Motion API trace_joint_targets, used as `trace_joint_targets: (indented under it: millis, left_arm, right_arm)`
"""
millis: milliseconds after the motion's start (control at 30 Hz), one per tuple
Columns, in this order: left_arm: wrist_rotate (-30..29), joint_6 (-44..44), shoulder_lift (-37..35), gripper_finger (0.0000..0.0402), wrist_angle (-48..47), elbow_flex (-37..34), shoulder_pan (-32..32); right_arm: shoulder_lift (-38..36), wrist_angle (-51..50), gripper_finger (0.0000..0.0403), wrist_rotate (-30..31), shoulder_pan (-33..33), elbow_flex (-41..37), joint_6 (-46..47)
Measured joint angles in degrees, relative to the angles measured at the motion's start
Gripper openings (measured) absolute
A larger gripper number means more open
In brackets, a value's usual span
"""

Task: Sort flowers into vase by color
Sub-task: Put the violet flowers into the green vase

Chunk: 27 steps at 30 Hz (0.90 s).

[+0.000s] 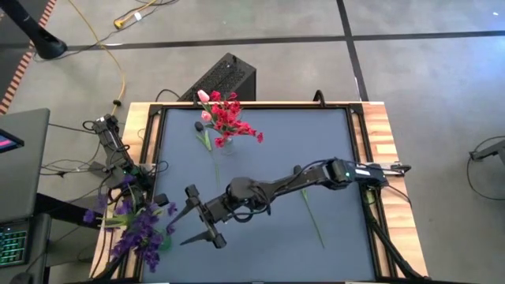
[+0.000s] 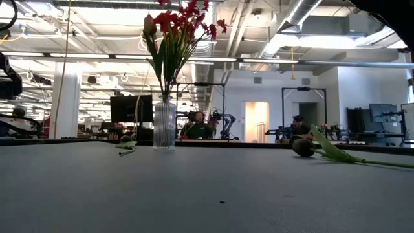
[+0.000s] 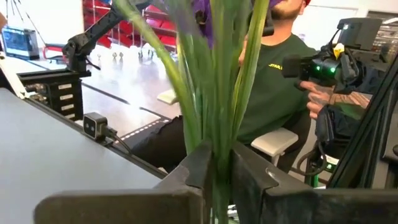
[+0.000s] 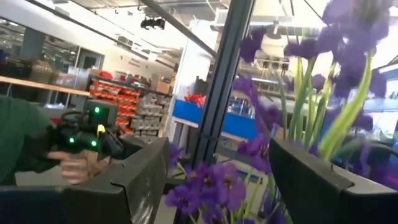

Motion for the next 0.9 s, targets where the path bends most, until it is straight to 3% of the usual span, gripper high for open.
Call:
trace_joint_targets:
  millis: [433, 900]
  left_arm:
    - [-3.0, -2.8, 0.0, 0.011, -0.8, 0.2, 0.0]
    - [-4.2, -13.4, 0.0, 0.0117, -18.2, 8.6, 0.0]
  right_arm:
    - [-0.4, -7.1, 0.0302, 0.1, 0.0, 0.5, 0.1]
    - [-0.6, -22.0, 0.0302, 3.4, -0.2, 4.8, -0.5]
